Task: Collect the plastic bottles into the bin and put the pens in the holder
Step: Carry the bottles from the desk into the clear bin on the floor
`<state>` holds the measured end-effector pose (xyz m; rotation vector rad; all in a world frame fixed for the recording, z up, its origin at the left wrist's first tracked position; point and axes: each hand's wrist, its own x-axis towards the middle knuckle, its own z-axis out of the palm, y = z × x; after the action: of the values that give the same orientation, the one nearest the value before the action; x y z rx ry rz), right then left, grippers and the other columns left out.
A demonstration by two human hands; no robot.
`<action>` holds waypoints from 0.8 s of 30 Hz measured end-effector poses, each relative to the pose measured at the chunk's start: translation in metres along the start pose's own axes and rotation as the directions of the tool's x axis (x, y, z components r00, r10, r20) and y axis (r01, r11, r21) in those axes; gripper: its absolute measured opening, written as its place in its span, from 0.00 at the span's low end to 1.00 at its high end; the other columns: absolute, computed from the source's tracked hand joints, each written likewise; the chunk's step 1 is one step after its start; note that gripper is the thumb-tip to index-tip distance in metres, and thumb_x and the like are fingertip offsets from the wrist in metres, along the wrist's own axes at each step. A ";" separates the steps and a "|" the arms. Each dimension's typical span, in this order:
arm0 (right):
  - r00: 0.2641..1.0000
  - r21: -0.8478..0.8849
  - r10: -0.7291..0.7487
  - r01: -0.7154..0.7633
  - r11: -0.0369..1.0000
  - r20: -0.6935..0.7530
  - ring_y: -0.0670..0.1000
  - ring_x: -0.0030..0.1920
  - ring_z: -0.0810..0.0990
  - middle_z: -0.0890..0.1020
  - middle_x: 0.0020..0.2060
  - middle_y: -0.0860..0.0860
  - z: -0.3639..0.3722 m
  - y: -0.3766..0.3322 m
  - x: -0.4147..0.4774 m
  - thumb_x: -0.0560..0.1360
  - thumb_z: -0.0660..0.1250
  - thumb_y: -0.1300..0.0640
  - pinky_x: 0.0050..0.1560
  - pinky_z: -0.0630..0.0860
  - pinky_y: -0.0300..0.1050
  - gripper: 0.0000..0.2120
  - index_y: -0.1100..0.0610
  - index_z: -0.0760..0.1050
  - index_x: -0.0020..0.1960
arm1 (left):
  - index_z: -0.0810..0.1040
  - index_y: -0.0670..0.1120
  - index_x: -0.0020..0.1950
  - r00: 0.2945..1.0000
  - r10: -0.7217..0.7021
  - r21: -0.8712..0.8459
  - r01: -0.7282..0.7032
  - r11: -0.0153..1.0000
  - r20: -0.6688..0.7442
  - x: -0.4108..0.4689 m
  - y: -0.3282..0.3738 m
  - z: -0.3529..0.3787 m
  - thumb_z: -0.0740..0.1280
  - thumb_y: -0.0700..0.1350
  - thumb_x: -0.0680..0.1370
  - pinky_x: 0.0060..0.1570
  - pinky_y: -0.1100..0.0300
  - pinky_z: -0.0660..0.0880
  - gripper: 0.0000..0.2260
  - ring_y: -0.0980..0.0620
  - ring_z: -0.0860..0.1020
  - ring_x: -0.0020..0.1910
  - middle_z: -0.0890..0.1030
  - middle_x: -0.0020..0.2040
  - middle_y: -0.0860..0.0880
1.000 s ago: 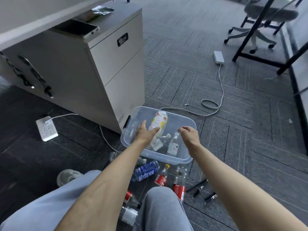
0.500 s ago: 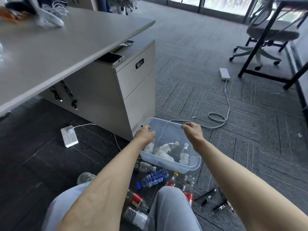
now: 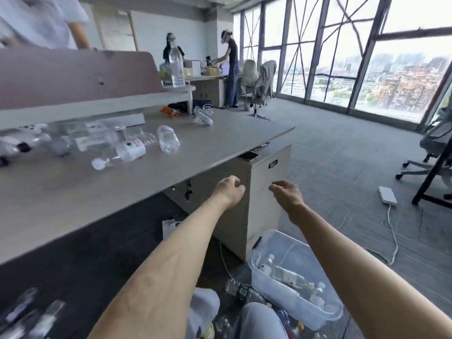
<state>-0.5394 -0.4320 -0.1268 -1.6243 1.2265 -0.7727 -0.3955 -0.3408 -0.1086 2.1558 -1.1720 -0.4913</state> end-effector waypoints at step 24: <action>0.631 -0.031 -0.499 0.637 0.770 0.594 0.57 0.64 0.76 0.80 0.63 0.53 0.295 -0.240 -0.169 0.75 0.66 0.56 0.55 0.69 0.40 0.20 0.55 0.76 0.67 | 0.78 0.45 0.59 0.698 -0.280 -0.066 0.318 0.946 -0.659 -0.195 -0.211 -0.332 0.60 0.46 0.79 0.54 0.59 0.72 0.13 0.45 0.77 0.59 0.80 0.60 0.46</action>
<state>-0.2431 -0.1654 -0.0059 -2.2894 0.3593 -0.4533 -0.1772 0.0250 -0.0039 2.2821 -0.4328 0.1978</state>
